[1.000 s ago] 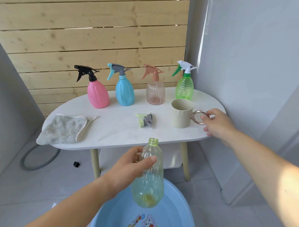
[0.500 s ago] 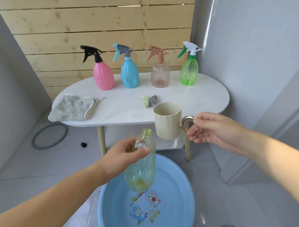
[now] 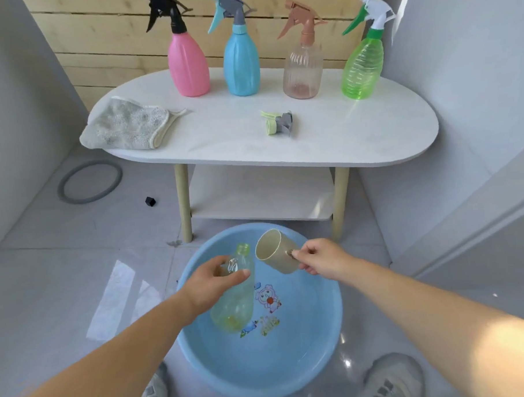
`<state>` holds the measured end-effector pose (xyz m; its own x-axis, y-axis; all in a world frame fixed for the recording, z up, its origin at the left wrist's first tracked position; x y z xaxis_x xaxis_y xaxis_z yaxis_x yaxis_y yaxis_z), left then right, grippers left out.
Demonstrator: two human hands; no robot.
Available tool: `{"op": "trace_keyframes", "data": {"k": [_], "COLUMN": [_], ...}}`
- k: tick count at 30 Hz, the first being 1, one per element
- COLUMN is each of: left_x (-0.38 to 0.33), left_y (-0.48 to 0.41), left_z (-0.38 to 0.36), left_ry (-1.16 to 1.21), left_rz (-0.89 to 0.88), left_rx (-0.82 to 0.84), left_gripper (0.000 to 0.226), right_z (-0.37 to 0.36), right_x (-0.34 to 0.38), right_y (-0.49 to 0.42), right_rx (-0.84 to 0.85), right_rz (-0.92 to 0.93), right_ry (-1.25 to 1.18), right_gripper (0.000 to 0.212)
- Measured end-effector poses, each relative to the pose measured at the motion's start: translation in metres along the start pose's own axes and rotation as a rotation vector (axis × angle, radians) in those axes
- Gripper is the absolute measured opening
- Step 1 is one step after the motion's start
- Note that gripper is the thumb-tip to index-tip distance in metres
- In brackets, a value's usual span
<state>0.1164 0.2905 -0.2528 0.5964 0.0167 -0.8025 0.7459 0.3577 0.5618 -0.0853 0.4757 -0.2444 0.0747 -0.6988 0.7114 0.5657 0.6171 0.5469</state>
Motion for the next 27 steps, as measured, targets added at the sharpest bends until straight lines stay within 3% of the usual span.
{"op": "trace_keyframes", "data": {"k": [3,9,12,17,27], "left_x": [0.033,0.064,0.073,0.078,0.088], "left_y": [-0.005,-0.012,-0.017,-0.027,-0.035], "left_z": [0.0,-0.005,-0.006,-0.009,-0.008], "left_ry": [-0.008,0.026,0.048,0.061,0.113], "left_rz": [0.065,0.135,0.168,0.19,0.217], "left_rx": [0.06,0.14,0.132,0.118,0.104], "left_gripper": [0.067,0.054,0.054,0.033,0.035], "right_z": [-0.015,-0.043,-0.054,-0.062,-0.056], "right_x": [-0.012,-0.031,-0.04,-0.045,-0.055], "right_y": [-0.023,-0.056,-0.069,-0.082,-0.091], "right_rx": [-0.009,0.093,0.149,0.229,0.228], "right_rz": [0.083,0.198,0.223,0.245,0.228], "right_ry": [0.174,0.503,0.531,0.61,0.676], "right_gripper": [0.038,0.027,0.023,0.028,0.03]}}
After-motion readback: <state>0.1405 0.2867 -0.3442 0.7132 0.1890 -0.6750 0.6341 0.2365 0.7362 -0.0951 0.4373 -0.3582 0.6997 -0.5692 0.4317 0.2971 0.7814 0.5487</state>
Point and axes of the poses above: each hand's wrist, its own y-axis away from the middle knuckle, its own z-axis out of the back of the hand, x = y × z, the point moved 2 cm from there along -y, towards the middle knuckle, and after that the axes turned 3 degrees about x, right-handed, at the moved point
